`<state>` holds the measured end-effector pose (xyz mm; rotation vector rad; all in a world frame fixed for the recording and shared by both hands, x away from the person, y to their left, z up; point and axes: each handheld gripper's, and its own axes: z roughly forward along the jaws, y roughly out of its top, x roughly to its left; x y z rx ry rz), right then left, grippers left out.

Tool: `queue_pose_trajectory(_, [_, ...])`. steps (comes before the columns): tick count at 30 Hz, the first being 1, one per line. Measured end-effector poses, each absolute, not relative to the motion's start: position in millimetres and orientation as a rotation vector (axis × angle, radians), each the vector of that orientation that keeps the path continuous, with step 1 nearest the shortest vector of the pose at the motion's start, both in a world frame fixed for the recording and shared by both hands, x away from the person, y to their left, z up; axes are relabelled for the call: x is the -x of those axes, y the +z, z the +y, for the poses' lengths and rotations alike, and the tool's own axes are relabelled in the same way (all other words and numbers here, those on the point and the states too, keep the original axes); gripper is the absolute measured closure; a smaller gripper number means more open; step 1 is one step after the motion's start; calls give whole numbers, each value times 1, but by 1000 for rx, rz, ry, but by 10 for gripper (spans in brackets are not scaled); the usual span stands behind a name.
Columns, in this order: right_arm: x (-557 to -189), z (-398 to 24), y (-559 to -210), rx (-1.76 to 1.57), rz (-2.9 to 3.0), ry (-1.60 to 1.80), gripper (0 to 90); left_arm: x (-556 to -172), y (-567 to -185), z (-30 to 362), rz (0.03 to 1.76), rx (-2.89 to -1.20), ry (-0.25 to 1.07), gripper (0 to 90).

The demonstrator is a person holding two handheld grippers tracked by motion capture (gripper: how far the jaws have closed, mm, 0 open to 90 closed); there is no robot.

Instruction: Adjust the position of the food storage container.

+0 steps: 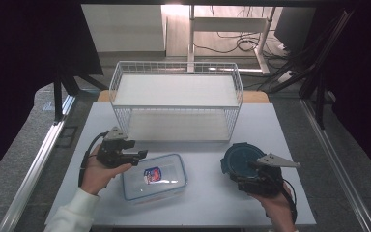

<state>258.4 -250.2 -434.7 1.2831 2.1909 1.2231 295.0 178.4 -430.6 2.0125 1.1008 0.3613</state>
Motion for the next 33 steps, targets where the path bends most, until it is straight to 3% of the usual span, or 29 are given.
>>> queue_pose_trajectory(12, [-259, -248, -436, -1276, 2210, 1210, 200, -331, -442, 141, 990, -2187, 340, 513])
queue_pose_trajectory(15, [-259, -244, -439, -1268, 2231, 1197, 200, -339, -445, 138, 980, -2211, 319, 608])
queue_pose_trajectory(16, [-259, -243, -440, -1268, 2233, 1185, 200, -342, -445, 138, 965, -2226, 301, 704])
queue_pose_trajectory(23, [-258, -240, -440, -1262, 2234, 1186, 200, -357, -448, 129, 946, -2299, 252, 873])
queue_pose_trajectory(33, [-259, -243, -442, -1283, 2227, 1180, 200, -372, -462, 103, 891, -2398, 248, 900])
